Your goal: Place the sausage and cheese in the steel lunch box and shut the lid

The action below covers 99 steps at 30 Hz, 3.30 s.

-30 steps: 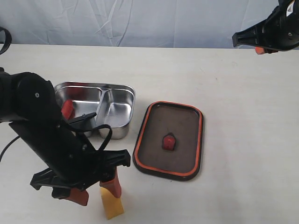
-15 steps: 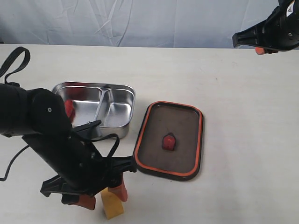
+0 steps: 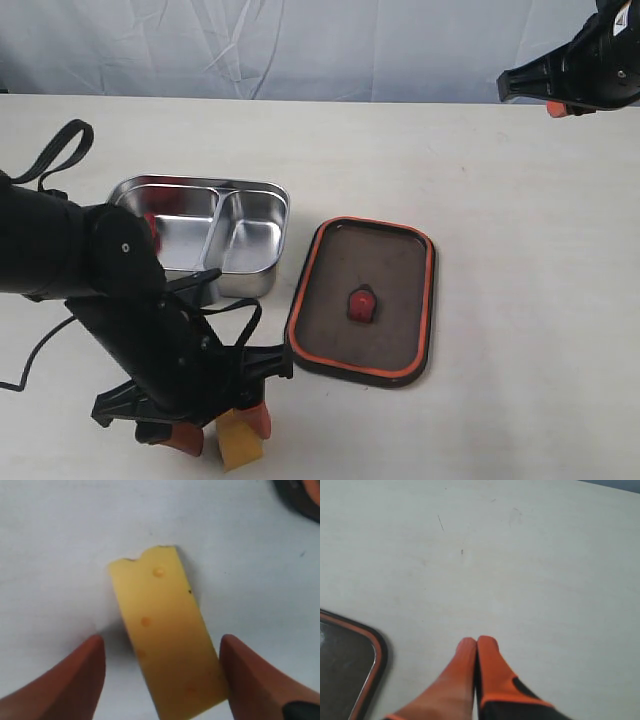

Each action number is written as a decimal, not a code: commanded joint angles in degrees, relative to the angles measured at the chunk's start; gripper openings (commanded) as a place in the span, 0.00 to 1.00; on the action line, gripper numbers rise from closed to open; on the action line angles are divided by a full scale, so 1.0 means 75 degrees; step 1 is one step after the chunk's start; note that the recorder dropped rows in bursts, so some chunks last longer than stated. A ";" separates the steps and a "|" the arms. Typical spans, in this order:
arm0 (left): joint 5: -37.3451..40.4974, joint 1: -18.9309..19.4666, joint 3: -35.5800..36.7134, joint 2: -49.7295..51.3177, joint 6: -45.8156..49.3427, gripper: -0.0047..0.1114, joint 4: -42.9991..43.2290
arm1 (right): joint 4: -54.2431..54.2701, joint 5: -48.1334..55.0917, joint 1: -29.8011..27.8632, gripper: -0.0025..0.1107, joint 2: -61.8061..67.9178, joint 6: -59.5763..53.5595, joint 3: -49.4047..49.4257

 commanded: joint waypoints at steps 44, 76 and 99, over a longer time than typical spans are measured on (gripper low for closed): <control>-0.0917 0.1658 -0.2776 -0.0813 0.0214 0.04 0.4306 | -0.0020 -0.0025 -0.0032 0.02 -0.0085 0.0017 0.0013; -0.0710 0.1658 -0.3325 0.1016 0.1878 0.38 0.3012 | 0.0402 0.0139 -0.0032 0.02 -0.0085 0.0017 0.0013; 0.0214 0.1658 -0.3701 -0.0296 0.1912 0.04 0.4194 | 0.1581 0.1546 -0.0032 0.03 0.0035 -0.0189 0.0013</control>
